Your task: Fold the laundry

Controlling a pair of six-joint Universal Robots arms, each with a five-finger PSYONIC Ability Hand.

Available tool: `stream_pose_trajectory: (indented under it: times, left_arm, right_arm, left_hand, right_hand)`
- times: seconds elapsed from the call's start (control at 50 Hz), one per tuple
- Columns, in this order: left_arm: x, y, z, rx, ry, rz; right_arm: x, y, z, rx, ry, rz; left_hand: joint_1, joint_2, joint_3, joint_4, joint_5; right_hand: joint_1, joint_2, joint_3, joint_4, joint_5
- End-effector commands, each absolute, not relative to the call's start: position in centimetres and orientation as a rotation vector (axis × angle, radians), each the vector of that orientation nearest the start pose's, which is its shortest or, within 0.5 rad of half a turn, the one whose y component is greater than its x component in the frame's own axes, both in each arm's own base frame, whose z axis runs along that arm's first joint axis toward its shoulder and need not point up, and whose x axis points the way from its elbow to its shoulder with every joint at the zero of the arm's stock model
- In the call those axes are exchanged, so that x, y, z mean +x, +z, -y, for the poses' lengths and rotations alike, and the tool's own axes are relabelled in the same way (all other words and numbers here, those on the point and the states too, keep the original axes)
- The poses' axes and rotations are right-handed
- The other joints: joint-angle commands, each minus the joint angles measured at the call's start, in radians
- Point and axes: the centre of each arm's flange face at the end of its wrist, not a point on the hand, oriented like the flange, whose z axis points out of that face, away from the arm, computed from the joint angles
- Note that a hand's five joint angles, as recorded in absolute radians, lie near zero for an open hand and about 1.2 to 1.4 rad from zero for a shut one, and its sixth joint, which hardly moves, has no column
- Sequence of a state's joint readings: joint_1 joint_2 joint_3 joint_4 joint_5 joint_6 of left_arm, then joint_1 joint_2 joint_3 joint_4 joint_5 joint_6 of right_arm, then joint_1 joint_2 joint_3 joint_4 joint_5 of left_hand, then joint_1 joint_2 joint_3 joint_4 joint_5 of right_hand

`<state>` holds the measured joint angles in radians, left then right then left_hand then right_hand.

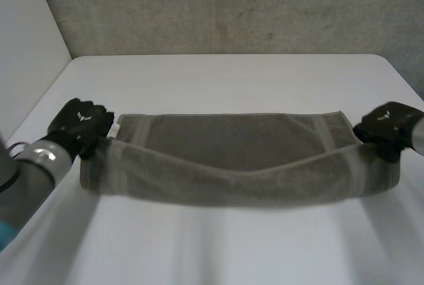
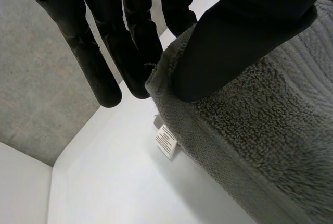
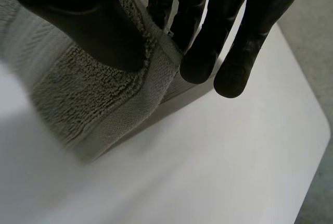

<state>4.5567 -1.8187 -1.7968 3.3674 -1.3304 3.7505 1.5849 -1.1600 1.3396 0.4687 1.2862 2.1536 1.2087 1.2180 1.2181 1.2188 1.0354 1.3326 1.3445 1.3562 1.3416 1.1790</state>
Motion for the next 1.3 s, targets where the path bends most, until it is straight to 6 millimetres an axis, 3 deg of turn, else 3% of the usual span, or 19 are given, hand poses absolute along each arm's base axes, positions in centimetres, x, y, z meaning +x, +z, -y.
stream_pose_trajectory:
  times: [0.02, 0.06, 0.08, 0.12, 0.14, 0.22, 0.58, 0.6, 0.62, 0.64, 0.8, 0.9, 0.96, 1.0, 1.02, 1.06, 1.1, 1.18, 1.3]
  left_arm:
    - [-21.1, 16.7, 34.8, 0.982, -1.945, -2.16]
    - [-21.8, 16.2, 37.0, 0.956, -1.979, -2.146]
    - [-21.8, 16.2, 37.0, 0.956, -1.979, -2.146]
    - [-22.1, 15.8, 39.0, 0.928, -2.003, -2.117]
    - [-22.1, 15.8, 39.0, 0.928, -2.003, -2.117]
    - [-22.3, 15.0, 41.4, 0.882, -2.013, -2.083]
    - [-24.4, 13.2, 43.5, 0.914, -2.059, -2.043]
    - [-24.5, 13.1, 43.6, 0.912, -2.06, -2.041]
    - [-24.5, 13.1, 43.6, 0.912, -2.06, -2.041]
    - [-24.5, 13.1, 43.6, 0.913, -2.059, -2.037]
    - [-24.8, 14.5, 43.6, 0.9, -2.093, -2.012]
    - [-24.7, 17.1, 42.9, 0.88, -2.125, -1.981]
    - [-24.4, 18.7, 41.8, 0.853, -2.135, -1.975]
    - [-24.0, 20.5, 40.0, 0.823, -2.161, -1.995]
    - [-24.0, 20.5, 40.0, 0.823, -2.161, -1.995]
    - [-23.8, 21.3, 39.0, 0.8, -2.18, -2.012]
    - [-23.3, 22.5, 37.1, 0.743, -2.216, -2.067]
    - [-22.7, 23.1, 35.1, 0.66, -2.247, -2.152]
    - [-21.6, 23.3, 32.1, 0.495, -2.287, -2.316]
  right_arm:
    - [18.5, 21.1, 38.0, -1.407, -1.815, -2.426]
    - [18.8, 21.0, 39.1, -1.361, -1.891, -2.398]
    - [18.8, 21.0, 39.1, -1.361, -1.892, -2.397]
    - [19.1, 20.8, 41.1, -1.287, -2.012, -2.368]
    - [19.4, 20.5, 41.9, -1.278, -2.055, -2.361]
    - [19.9, 20.0, 43.0, -1.27, -2.103, -2.362]
    - [21.9, 15.9, 45.4, -1.296, -2.098, -2.345]
    - [21.9, 15.6, 45.5, -1.294, -2.093, -2.356]
    - [21.8, 15.6, 45.5, -1.287, -2.096, -2.371]
    - [21.8, 15.6, 45.5, -1.287, -2.096, -2.371]
    - [21.2, 17.6, 45.8, -1.196, -2.186, -2.433]
    - [20.9, 22.8, 44.5, -1.057, -2.284, -2.373]
    - [20.7, 23.8, 43.9, -1.02, -2.288, -2.364]
    - [20.3, 25.1, 42.2, -0.992, -2.251, -2.374]
    - [20.3, 25.2, 42.2, -0.992, -2.25, -2.374]
    - [19.9, 25.9, 40.0, -1.005, -2.177, -2.401]
    - [19.8, 25.9, 38.9, -1.019, -2.132, -2.415]
    - [19.4, 25.5, 37.0, -1.026, -2.047, -2.437]
    - [17.6, 23.0, 35.1, -0.964, -1.857, -2.508]
  left_hand:
    - [0.188, 0.178, 0.178, 0.178, 0.186]
    - [0.188, 0.178, 0.178, 0.178, 0.186]
    - [0.188, 0.178, 0.178, 0.178, 0.186]
    - [0.188, 0.178, 0.178, 0.178, 0.186]
    - [0.188, 0.178, 0.178, 0.178, 0.186]
    - [0.188, 0.178, 0.178, 0.178, 0.186]
    - [0.188, 0.178, 0.178, 0.178, 0.186]
    - [-0.466, -0.475, -0.475, -0.476, -0.467]
    - [-0.473, -0.482, -0.482, -0.483, -0.474]
    - [-1.007, -1.017, -1.017, -1.017, -1.009]
    - [-1.034, -1.044, -1.044, -1.044, -1.035]
    - [-1.034, -1.044, -1.044, -1.044, -1.035]
    - [-1.034, -1.044, -1.044, -1.044, -1.035]
    - [-1.034, -1.044, -1.044, -1.044, -1.035]
    - [-1.034, -1.044, -1.044, -1.044, -1.035]
    - [-1.034, -1.044, -1.044, -1.044, -1.035]
    - [-1.034, -1.044, -1.044, -1.044, -1.035]
    - [-1.034, -1.044, -1.044, -1.044, -1.035]
    - [-1.034, -1.044, -1.044, -1.044, -1.035]
  right_hand:
    - [0.064, 0.052, 0.04, 0.055, 0.043]
    - [0.064, 0.052, 0.04, 0.055, 0.043]
    - [0.064, 0.052, 0.04, 0.055, 0.043]
    - [0.064, 0.052, 0.04, 0.055, 0.043]
    - [0.064, 0.052, 0.04, 0.055, 0.043]
    - [0.064, 0.052, 0.04, 0.055, 0.043]
    - [0.047, 0.035, 0.024, 0.038, 0.026]
    - [-0.572, -0.584, -0.596, -0.581, -0.593]
    - [-1.142, -1.154, -1.166, -1.151, -1.163]
    - [-1.148, -1.16, -1.171, -1.157, -1.169]
    - [-1.158, -1.17, -1.182, -1.167, -1.179]
    - [-1.158, -1.17, -1.182, -1.167, -1.179]
    - [-1.158, -1.17, -1.182, -1.167, -1.179]
    - [-1.158, -1.17, -1.182, -1.167, -1.179]
    - [-1.158, -1.17, -1.182, -1.167, -1.179]
    - [-1.158, -1.17, -1.182, -1.167, -1.179]
    - [-1.158, -1.17, -1.182, -1.167, -1.179]
    - [-1.158, -1.17, -1.182, -1.167, -1.179]
    - [-1.158, -1.17, -1.182, -1.167, -1.179]
